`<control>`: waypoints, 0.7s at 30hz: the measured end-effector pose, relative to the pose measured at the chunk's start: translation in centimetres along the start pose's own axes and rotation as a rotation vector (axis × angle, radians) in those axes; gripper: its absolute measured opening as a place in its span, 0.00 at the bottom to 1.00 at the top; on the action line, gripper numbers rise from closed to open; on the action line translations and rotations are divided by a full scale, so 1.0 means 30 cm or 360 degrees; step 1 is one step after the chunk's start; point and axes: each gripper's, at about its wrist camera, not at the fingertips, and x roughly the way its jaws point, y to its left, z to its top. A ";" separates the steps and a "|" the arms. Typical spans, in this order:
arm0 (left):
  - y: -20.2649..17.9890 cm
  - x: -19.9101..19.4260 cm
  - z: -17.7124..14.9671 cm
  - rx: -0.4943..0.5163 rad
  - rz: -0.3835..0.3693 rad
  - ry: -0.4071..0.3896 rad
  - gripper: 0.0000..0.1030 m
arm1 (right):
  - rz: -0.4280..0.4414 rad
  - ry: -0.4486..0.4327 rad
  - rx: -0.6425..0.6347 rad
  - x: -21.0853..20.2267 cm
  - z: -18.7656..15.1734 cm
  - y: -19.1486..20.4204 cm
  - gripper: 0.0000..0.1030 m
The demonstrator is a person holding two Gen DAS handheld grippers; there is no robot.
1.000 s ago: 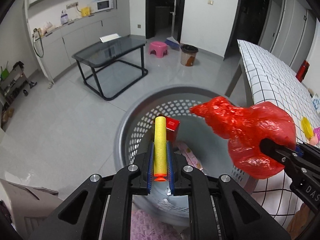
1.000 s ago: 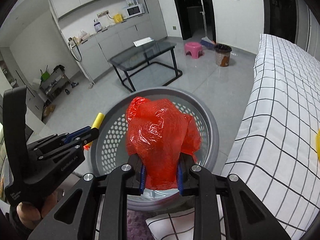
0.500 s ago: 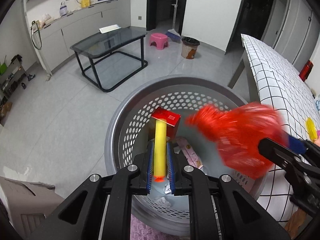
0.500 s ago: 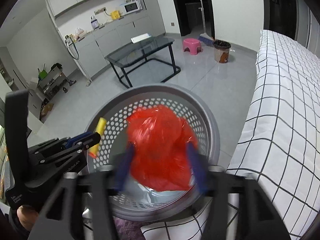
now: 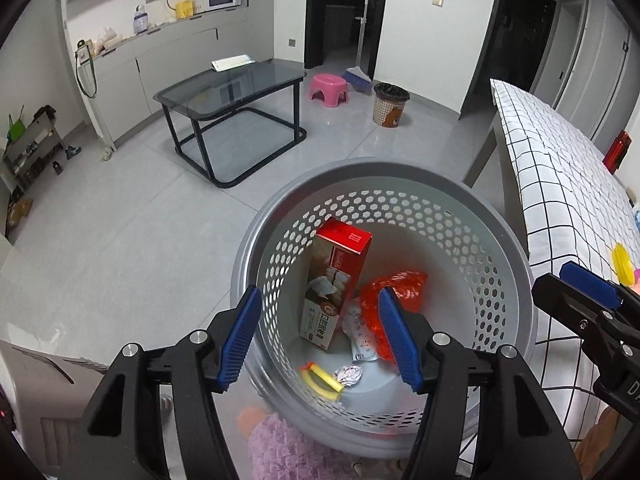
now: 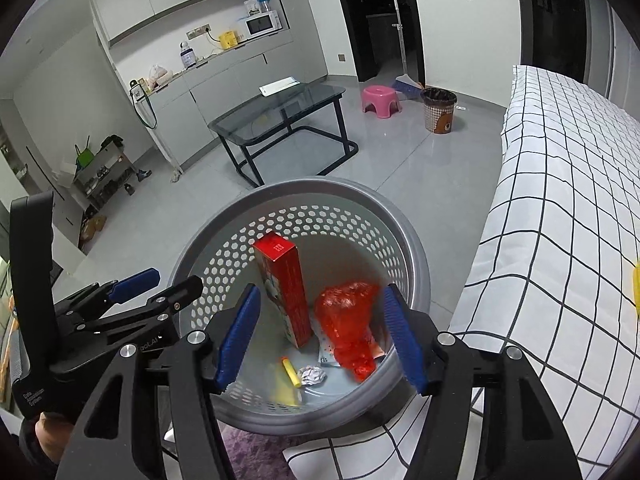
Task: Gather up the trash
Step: 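Move both open tools back to the bed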
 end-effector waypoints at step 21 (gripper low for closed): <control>-0.117 -0.231 -0.052 0.0064 0.0007 -0.0216 0.79 | -0.0101 -0.0191 0.0057 -0.272 -0.122 -0.097 0.62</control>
